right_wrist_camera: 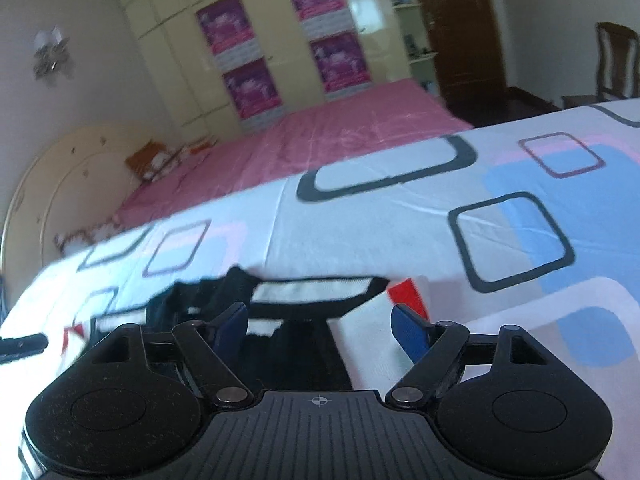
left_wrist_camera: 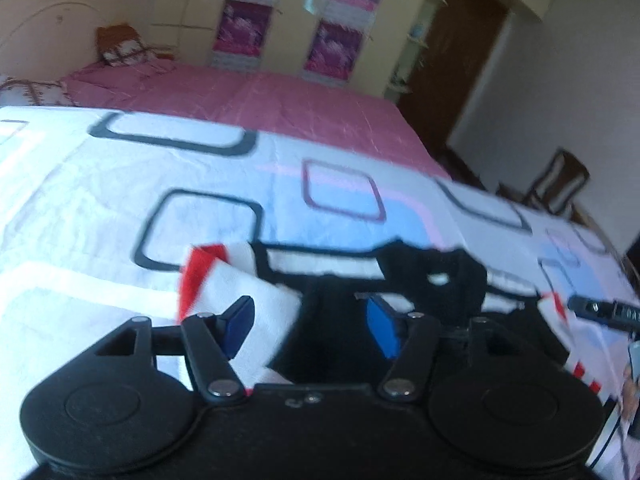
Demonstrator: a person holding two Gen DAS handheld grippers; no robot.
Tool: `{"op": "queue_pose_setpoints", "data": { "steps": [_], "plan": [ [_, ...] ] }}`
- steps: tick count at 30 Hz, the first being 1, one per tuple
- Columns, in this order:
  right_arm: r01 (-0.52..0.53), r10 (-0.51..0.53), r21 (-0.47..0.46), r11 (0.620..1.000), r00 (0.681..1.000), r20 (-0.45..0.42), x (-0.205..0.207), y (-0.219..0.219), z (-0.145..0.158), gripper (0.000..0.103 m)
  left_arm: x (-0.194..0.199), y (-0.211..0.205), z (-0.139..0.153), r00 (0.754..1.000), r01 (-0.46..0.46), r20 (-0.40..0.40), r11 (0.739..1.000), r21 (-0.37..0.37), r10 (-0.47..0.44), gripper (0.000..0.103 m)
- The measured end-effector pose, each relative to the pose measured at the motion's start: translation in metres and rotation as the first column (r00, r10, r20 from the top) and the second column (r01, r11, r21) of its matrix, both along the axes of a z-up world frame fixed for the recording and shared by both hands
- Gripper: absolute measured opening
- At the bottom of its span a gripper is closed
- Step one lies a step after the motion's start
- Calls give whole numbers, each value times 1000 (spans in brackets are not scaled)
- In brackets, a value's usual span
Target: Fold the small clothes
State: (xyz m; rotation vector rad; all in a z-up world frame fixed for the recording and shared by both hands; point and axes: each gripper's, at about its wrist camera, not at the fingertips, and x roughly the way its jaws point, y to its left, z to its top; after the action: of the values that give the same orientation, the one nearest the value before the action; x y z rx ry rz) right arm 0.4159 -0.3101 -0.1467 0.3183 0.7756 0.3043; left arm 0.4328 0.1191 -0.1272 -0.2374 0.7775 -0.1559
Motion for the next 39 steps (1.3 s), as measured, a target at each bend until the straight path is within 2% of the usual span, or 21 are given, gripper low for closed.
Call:
{"op": "queue_pose_setpoints", "data": {
  "steps": [3,5,6,9,11,12,13,14,17,21,26,29,33,34,39],
  "plan": [
    [-37,37,-24,999,999,-23,6,9,-11,78,9,-11,-15,999,43,-34,998,36,-41,54],
    [-63,62,-31,998,998,-33,9,13,-17,70,14,-15,-25,997,54,-52,997,61,-51,47],
    [-81,80,-42,996,996,-41,12,15,-19,61,15,-15,-27,997,57,-56,996,69,-53,46],
    [-126,121,-86,988,991,-59,18,24,-27,59,18,-15,-31,996,74,-62,994,80,-69,36],
    [-152,144,-116,982,987,-73,20,31,-31,56,19,-17,-32,993,94,-72,993,77,-89,22],
    [-156,148,-127,979,986,-74,19,32,-33,49,18,-18,-33,992,104,-80,992,76,-98,18],
    [-170,161,-123,978,984,-79,19,33,-34,29,17,-20,-34,991,111,-79,990,86,-105,12],
    [-185,174,-118,976,980,-94,19,35,-35,19,15,-22,-33,991,119,-72,987,104,-112,8],
    [-201,191,-153,968,979,-76,14,40,-33,15,12,-25,-31,991,131,-52,985,117,-125,5],
    [-165,167,-131,978,986,0,8,37,-18,13,6,-25,-18,991,129,9,985,111,-131,5],
    [-131,147,-147,980,983,107,8,36,8,13,8,-18,4,992,66,101,995,81,-74,5],
    [-103,126,-155,983,982,142,12,38,15,13,15,-16,11,989,35,137,996,80,-46,5],
    [-50,71,-147,988,987,141,30,35,14,12,31,-13,8,989,-26,150,997,77,14,5],
    [-37,57,-148,988,990,129,36,35,11,0,35,-13,4,989,-44,145,996,81,32,5],
    [1,4,-152,988,999,35,54,29,-16,0,43,-18,-28,995,-66,87,987,148,54,5]
  ]
}}
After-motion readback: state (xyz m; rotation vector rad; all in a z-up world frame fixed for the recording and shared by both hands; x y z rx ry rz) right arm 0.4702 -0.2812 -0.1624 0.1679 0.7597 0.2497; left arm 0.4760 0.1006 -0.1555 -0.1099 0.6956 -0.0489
